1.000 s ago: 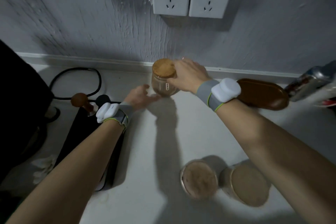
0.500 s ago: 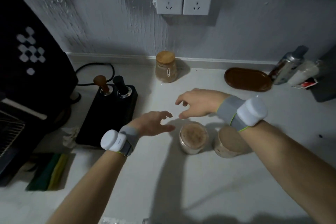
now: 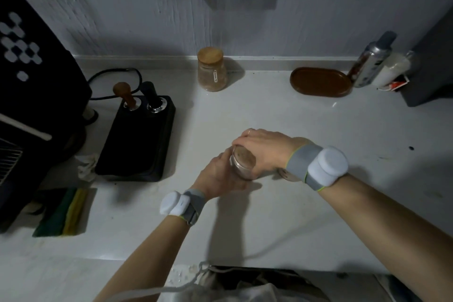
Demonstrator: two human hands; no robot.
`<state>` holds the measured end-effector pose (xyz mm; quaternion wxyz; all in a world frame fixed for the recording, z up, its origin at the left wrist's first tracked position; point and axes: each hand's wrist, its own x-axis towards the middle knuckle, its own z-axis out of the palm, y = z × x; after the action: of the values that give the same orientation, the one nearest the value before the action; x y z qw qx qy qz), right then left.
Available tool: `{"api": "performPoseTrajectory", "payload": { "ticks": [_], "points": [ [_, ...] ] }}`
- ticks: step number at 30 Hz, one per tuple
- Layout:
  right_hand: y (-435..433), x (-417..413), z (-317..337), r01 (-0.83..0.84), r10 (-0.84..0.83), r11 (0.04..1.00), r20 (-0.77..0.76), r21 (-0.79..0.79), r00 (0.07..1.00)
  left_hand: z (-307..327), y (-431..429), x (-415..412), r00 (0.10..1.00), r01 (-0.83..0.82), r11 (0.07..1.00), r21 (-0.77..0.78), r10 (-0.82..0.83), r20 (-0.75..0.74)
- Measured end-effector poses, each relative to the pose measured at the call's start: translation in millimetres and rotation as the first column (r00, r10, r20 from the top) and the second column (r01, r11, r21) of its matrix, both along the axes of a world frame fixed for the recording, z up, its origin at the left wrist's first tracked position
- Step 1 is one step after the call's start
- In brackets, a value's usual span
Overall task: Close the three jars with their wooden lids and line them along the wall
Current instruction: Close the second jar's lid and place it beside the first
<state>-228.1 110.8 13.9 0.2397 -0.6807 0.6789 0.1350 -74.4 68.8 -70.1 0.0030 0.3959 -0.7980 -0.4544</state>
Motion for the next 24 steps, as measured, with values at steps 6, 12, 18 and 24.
{"api": "performPoseTrajectory", "payload": {
  "ticks": [6,12,18,24],
  "points": [
    [4.2,3.4,-7.8,-0.007,0.002,0.996,-0.055,-0.089,0.999,-17.1,16.5,-15.7,0.960,-0.225,0.973,0.048,0.229,-0.160],
    [2.6,4.4,-8.3,-0.002,-0.008,0.992,-0.078,-0.126,0.997,-25.0,30.5,-25.8,0.919,-0.356,0.932,0.063,0.362,-0.158],
    [2.3,9.6,-6.7,0.034,-0.062,0.980,-0.135,-0.198,0.989,-24.0,24.8,-24.2,0.937,-0.316,0.947,0.055,0.321,-0.137],
    [2.7,15.4,-8.5,0.103,-0.142,0.968,-0.164,-0.229,0.976,-23.1,24.4,-23.4,0.943,-0.291,0.955,0.051,0.295,-0.154]
  ]
}}
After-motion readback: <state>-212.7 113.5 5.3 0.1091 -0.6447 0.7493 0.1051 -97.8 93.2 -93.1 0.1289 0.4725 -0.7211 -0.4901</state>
